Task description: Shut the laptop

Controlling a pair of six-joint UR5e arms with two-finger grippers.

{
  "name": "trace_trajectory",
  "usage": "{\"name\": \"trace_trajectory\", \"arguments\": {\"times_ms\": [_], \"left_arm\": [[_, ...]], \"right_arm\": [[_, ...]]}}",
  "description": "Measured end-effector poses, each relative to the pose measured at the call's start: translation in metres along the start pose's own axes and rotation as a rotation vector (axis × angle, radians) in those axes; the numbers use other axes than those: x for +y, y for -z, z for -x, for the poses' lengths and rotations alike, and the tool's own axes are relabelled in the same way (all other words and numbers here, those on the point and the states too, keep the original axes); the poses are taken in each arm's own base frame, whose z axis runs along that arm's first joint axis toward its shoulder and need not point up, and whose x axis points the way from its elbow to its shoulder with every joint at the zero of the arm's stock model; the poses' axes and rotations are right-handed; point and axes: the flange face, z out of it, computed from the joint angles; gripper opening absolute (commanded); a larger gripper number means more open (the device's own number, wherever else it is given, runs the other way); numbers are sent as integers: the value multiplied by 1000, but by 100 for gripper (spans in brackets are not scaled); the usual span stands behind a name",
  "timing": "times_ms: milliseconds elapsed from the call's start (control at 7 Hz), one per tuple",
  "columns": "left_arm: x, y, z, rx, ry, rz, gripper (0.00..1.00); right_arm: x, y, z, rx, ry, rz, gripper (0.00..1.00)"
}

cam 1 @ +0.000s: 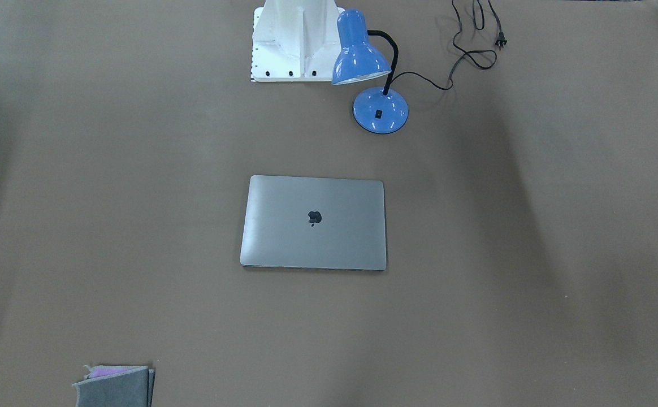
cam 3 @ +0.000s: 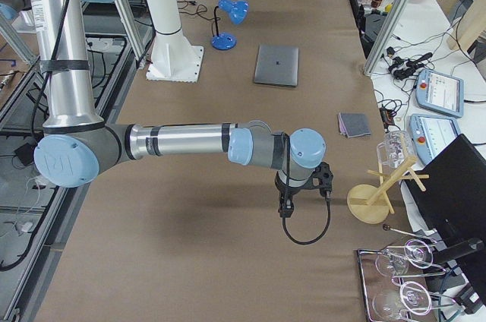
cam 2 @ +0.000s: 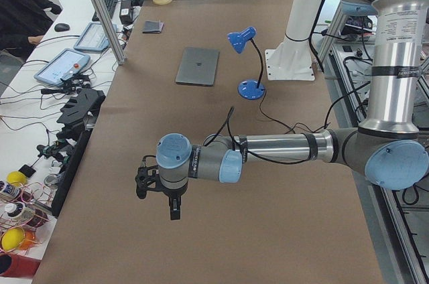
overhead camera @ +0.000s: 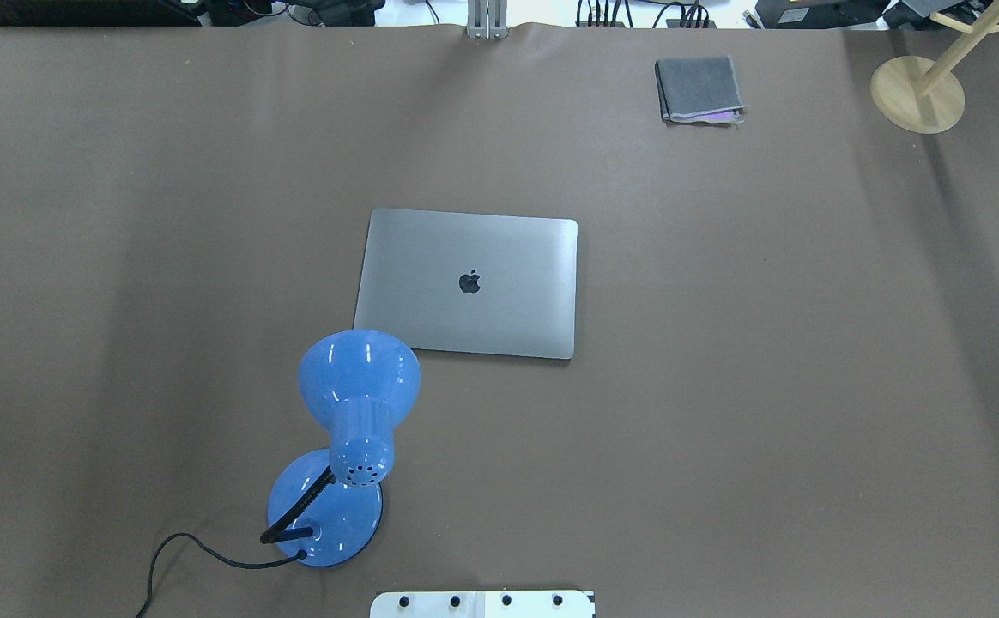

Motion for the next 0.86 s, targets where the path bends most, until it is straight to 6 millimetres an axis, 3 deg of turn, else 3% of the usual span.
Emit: {"name": "trace_trajectory", "arguments": {"times_ms": [571, 857], "left_arm": [[-3, 20, -38, 7, -21, 10, 98], [-2, 20, -43, 8, -27, 15, 98]], "right_arm": [[2, 0, 1, -5, -3, -1, 100], [0, 2, 3, -6, -7, -4, 100]]}}
